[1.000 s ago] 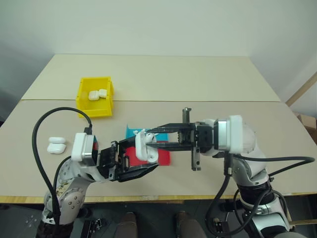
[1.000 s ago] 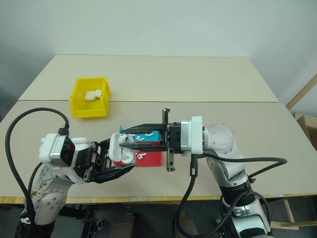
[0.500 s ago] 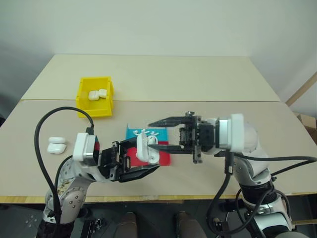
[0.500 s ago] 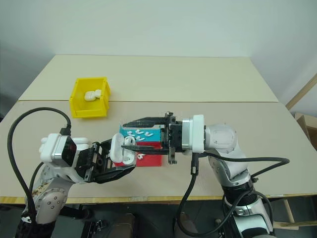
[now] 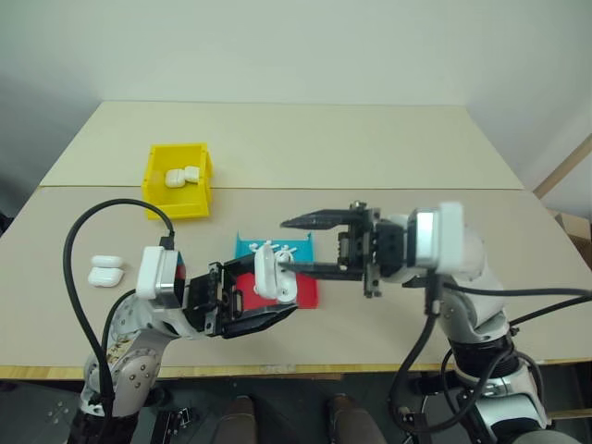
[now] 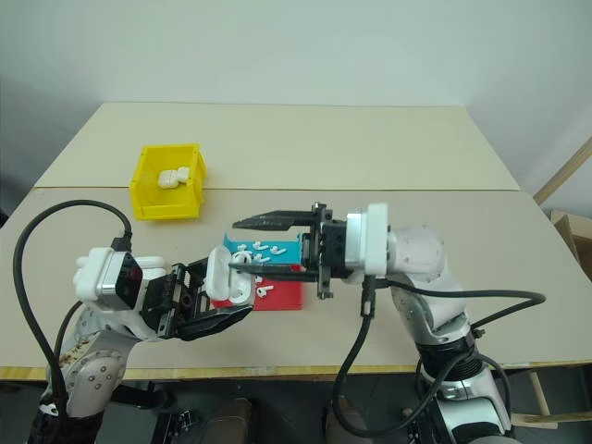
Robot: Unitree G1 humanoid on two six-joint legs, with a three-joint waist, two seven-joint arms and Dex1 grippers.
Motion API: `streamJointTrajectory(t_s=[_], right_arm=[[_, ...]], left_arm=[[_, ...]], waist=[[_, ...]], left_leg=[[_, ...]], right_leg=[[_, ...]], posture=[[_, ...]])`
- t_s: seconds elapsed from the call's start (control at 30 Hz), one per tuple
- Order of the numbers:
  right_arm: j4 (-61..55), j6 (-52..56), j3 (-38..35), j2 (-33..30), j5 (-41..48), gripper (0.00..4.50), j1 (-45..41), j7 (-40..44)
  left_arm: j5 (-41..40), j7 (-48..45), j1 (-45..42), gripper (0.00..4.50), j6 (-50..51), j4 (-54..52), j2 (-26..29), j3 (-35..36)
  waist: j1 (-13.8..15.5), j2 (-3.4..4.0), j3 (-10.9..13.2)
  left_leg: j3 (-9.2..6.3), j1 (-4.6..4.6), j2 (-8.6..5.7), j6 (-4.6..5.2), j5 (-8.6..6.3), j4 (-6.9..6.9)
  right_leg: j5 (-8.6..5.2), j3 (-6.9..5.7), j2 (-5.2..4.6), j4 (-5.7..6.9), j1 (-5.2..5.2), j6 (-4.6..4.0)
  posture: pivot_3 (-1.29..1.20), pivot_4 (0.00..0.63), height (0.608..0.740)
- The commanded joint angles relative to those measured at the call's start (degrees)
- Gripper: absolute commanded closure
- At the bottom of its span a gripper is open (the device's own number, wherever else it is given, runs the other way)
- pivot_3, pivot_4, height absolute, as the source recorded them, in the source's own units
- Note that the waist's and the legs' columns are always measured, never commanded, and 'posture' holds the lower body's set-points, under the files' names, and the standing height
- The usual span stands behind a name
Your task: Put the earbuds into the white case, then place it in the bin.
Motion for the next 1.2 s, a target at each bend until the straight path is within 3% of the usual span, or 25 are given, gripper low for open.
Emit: streamJointTrajectory(t_s=[0.03, 0.27, 0.5, 0.67, 0.83, 1.2], right_arm=[[-1.61, 6.56, -2.60, -4.64, 0.09, 2.23, -2.52, -3.14], [0.82, 29.71, 6.47, -13.73, -5.24, 2.23, -12.02, -6.36], [13.07, 39.17, 24.05, -13.56, -18.08, 2.23, -28.96, 0.66], [24.55, 38.51, 34.60, -9.55, -27.11, 2.23, -39.21, 7.19], [34.46, 31.47, 40.67, -4.99, -35.60, 2.23, -43.72, 11.22], [56.33, 18.07, 42.20, 7.48, -47.22, 2.23, -48.60, 13.80]], left_arm=[[-0.27, -1.80, 2.74, 1.68, -1.21, -1.71, 3.12, 4.91], [0.25, -6.12, 11.03, 1.68, -2.96, -1.30, 8.22, 12.39], [3.60, -8.50, 18.64, 1.68, -5.92, -2.02, 8.01, 13.55], [6.84, -10.04, 21.08, 1.68, -9.00, -0.26, 6.93, 11.92], [8.10, -9.41, 20.20, 1.68, -10.42, 0.18, 5.84, 10.39], [9.20, -8.67, 19.05, 1.68, -12.16, 0.74, 4.93, 8.51]], waist=[[0.00, 0.00, 0.00], [-0.20, 0.03, 0.02], [0.02, 0.05, 0.03], [-0.10, 0.07, 0.04], [0.05, 0.07, 0.04], [-0.35, 0.09, 0.05]], left_leg=[[0.00, 0.01, 0.00, 0.00, 0.00, -0.01], [0.08, 0.00, 0.03, 0.00, 0.00, -0.02], [0.12, -0.06, 0.04, 0.01, -0.01, -0.02], [0.13, -0.11, 0.06, 0.01, -0.01, -0.04], [0.12, -0.21, 0.05, 0.01, -0.01, -0.07], [0.16, -0.25, 0.07, 0.00, -0.01, -0.15]], right_leg=[[0.00, 0.00, 0.00, 0.00, 0.00, 0.00], [-0.03, 0.04, -0.01, -0.02, -0.08, -0.05], [-0.06, 0.04, -0.02, -0.04, -0.17, -0.10], [-0.06, 0.01, -0.02, -0.02, -0.30, -0.12], [-0.05, -0.01, -0.03, -0.01, -0.38, -0.12], [-0.04, 0.01, -0.01, 0.08, -0.55, -0.14]], posture=[[0.00, 0.150, 0.740], [0.00, 0.150, 0.740], [0.00, 0.150, 0.740], [0.00, 0.150, 0.740], [0.00, 0.150, 0.740], [0.00, 0.150, 0.740]])
